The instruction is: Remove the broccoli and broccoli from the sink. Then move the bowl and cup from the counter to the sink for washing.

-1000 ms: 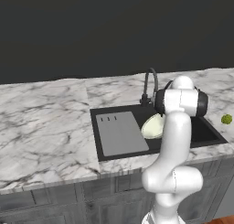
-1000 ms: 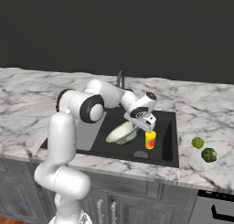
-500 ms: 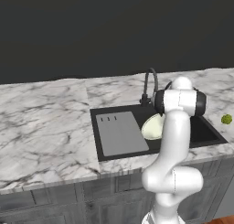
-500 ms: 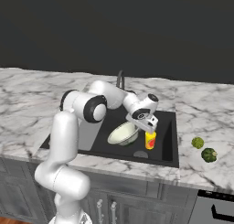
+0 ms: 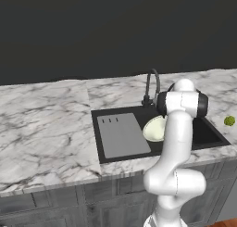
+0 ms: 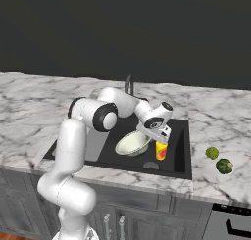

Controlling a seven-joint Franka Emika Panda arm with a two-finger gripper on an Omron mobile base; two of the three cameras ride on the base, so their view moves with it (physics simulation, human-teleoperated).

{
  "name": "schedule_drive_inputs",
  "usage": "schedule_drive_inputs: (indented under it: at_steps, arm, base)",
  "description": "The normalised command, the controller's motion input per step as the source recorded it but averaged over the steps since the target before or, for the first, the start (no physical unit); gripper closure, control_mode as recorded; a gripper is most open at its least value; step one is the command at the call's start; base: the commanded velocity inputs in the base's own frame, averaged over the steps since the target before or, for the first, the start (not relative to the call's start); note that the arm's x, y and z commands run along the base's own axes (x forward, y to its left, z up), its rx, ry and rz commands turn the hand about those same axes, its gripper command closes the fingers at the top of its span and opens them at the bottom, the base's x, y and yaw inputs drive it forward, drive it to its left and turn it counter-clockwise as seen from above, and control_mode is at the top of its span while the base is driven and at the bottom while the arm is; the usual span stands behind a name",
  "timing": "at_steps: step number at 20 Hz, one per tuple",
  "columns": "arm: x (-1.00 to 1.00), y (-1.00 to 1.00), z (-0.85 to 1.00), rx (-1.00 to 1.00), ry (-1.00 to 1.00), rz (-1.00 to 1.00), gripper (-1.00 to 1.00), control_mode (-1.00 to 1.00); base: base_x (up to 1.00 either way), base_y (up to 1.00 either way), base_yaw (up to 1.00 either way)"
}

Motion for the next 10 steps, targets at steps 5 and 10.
schedule_drive_inputs:
  at_steps: [5, 10]
  arm:
    - [0.0, 0.26, -0.07, 0.07, 0.0, 0.0, 1.0, -1.0]
    - [0.0, 0.24, -0.07, 0.06, 0.0, 0.0, 1.0, -1.0]
  base:
    - [0.0, 0.0, 0.0]
    - [0.0, 0.0, 0.0]
